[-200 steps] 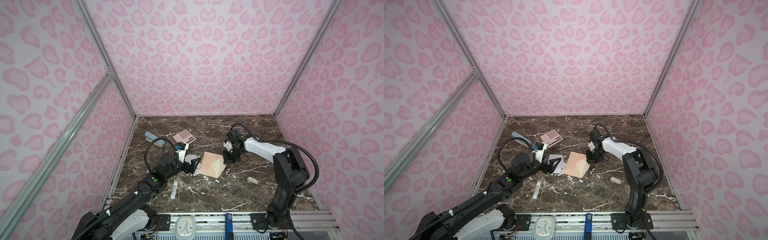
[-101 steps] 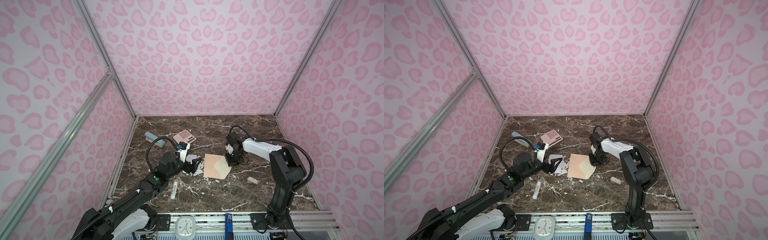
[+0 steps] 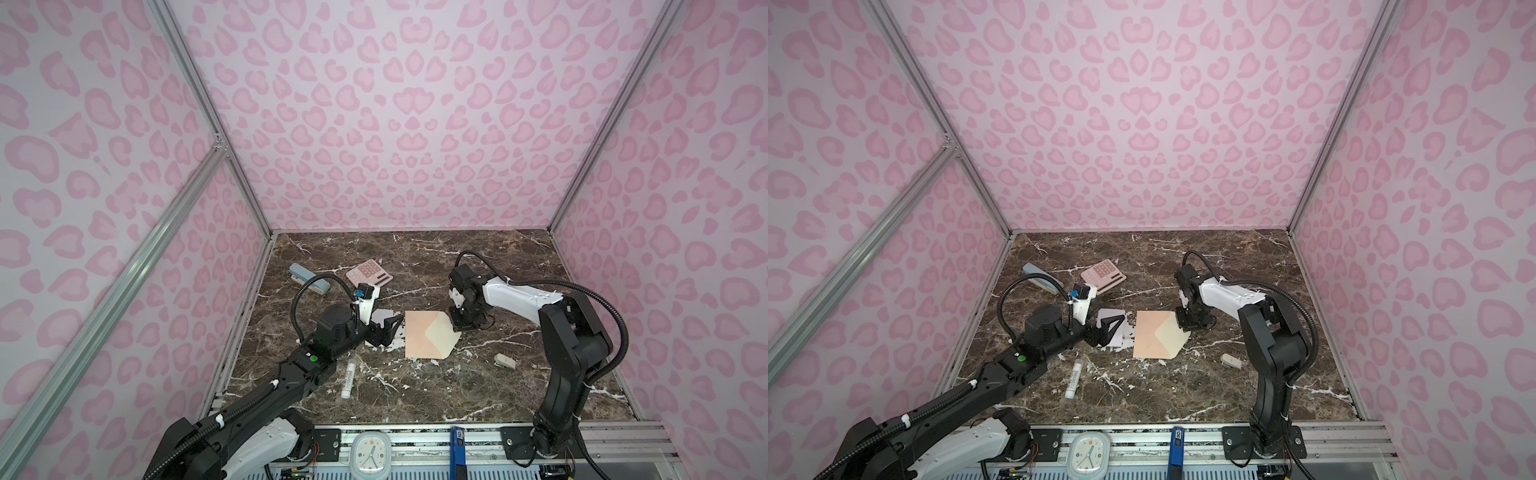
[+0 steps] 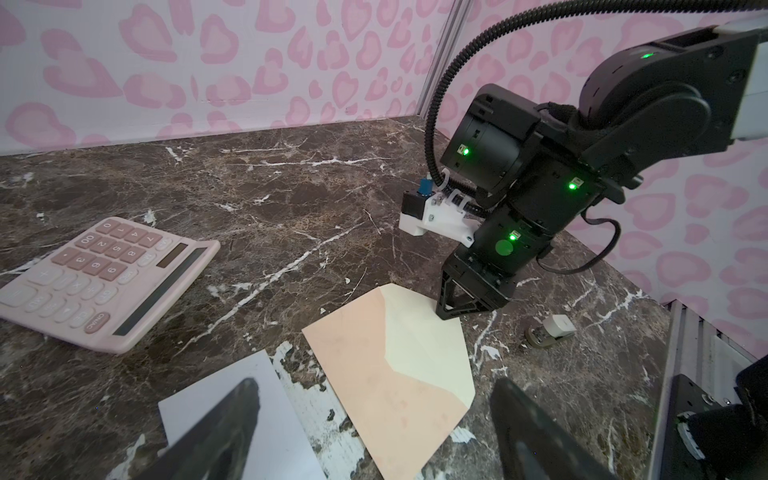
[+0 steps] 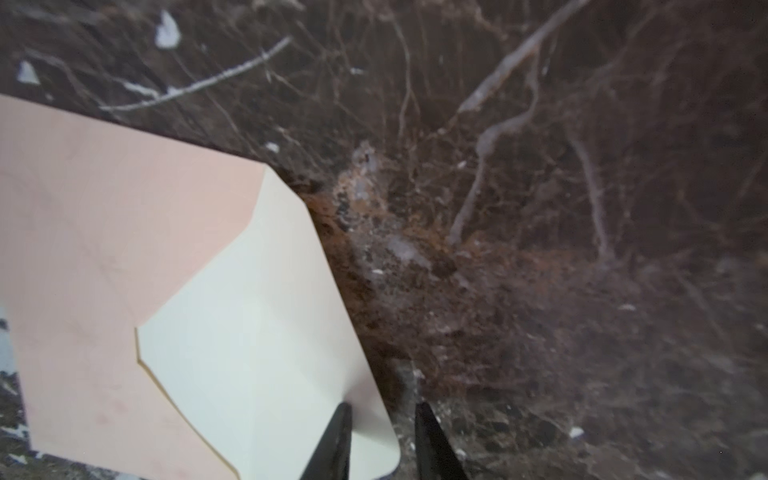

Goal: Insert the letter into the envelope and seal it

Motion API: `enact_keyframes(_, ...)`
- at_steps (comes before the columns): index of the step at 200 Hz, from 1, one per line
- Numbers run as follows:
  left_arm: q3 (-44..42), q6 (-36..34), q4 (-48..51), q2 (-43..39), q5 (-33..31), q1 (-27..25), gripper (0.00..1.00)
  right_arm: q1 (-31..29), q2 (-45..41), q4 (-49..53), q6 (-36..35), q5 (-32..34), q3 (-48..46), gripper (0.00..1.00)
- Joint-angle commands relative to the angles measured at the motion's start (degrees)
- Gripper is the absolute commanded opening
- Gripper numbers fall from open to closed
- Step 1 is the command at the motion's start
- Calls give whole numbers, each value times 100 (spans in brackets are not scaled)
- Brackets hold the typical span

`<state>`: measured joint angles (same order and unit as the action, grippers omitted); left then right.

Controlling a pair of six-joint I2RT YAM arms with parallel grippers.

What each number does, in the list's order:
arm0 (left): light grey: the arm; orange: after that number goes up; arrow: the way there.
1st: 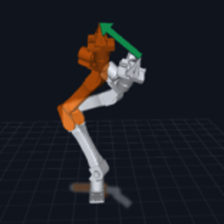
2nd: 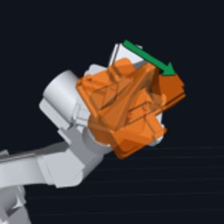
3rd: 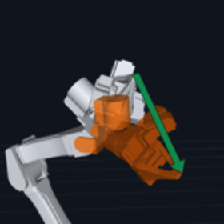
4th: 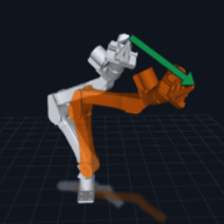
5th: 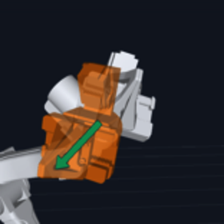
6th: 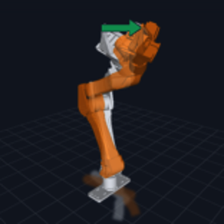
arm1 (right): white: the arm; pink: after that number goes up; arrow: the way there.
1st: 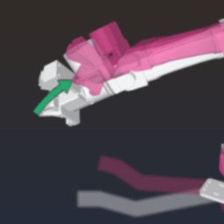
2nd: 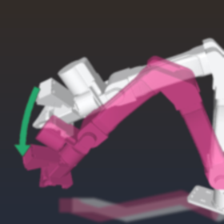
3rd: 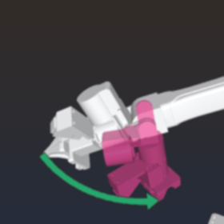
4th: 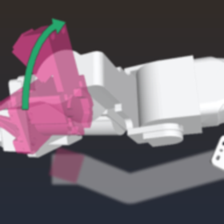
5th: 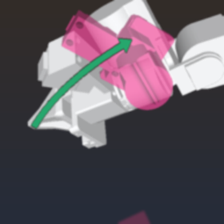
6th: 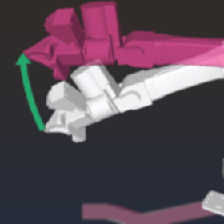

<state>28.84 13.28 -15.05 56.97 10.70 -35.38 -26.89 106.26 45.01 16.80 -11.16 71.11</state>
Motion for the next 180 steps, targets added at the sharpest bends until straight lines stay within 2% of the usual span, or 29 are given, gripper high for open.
enact_keyframes(1, 53, -58, -82, -54, -6, -4, 90, -59, -110, 121, -10, 174, 103, 33)
enact_keyframes(65, 75, -88, 28, -208, -98, -4, 90, -201, -572, 162, 80, -16, 399, 44)
enact_keyframes(150, 48, -27, 173, -343, -242, -5, 90, -245, -831, 142, 192, -173, 469, 47)
enact_keyframes(180, 61, 29, 312, -380, -519, -4, 91, -337, -1024, 122, 223, -159, 591, 47)
